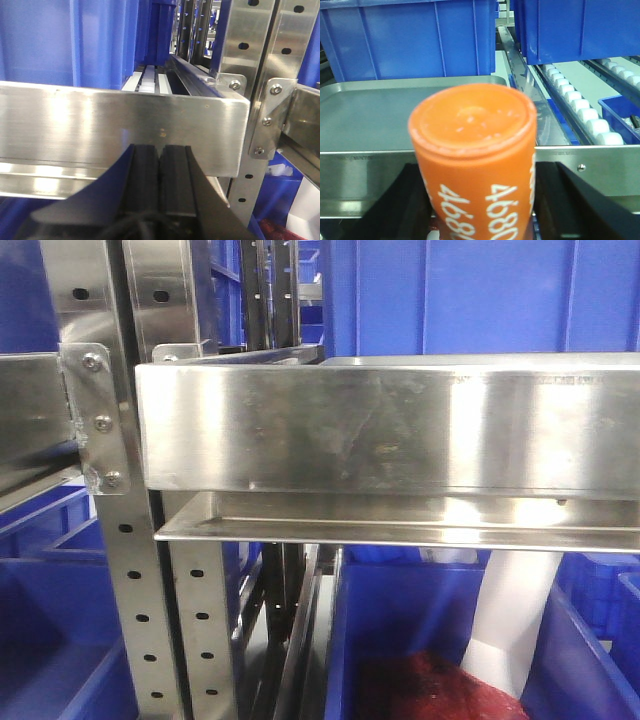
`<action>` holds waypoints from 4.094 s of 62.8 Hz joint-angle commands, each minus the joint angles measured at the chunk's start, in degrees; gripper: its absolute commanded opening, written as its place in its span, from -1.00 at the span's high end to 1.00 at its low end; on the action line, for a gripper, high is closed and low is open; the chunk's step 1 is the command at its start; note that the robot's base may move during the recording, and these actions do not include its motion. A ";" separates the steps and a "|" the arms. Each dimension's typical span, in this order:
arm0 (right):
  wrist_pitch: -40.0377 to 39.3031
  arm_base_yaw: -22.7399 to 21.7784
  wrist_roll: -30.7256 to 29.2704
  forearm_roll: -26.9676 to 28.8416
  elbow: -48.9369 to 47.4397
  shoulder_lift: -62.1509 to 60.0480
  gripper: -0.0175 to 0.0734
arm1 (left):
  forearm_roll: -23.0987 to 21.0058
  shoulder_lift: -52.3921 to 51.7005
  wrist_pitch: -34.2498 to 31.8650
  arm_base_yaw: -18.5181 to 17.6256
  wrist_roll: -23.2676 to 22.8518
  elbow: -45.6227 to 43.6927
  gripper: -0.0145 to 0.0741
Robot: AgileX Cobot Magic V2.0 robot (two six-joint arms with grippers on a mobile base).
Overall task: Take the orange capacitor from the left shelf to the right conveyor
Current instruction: 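Withdraw the right gripper holding the cylinder away from the shelf, then drive the base from the shelf to the conveyor, holding the cylinder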
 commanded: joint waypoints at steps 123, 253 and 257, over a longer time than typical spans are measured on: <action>-4.61 -0.14 -0.46 -0.71 -1.56 -0.62 0.21 | 0.00 -1.10 -5.12 0.25 0.03 -0.30 0.91; -4.61 -0.14 -0.46 -0.71 -1.56 -0.62 0.21 | 0.00 -1.10 -5.12 0.25 0.03 -0.30 0.91; -4.61 -0.14 -0.46 -0.71 -1.56 -0.62 0.21 | 0.00 -1.10 -5.12 0.25 0.03 -0.30 0.91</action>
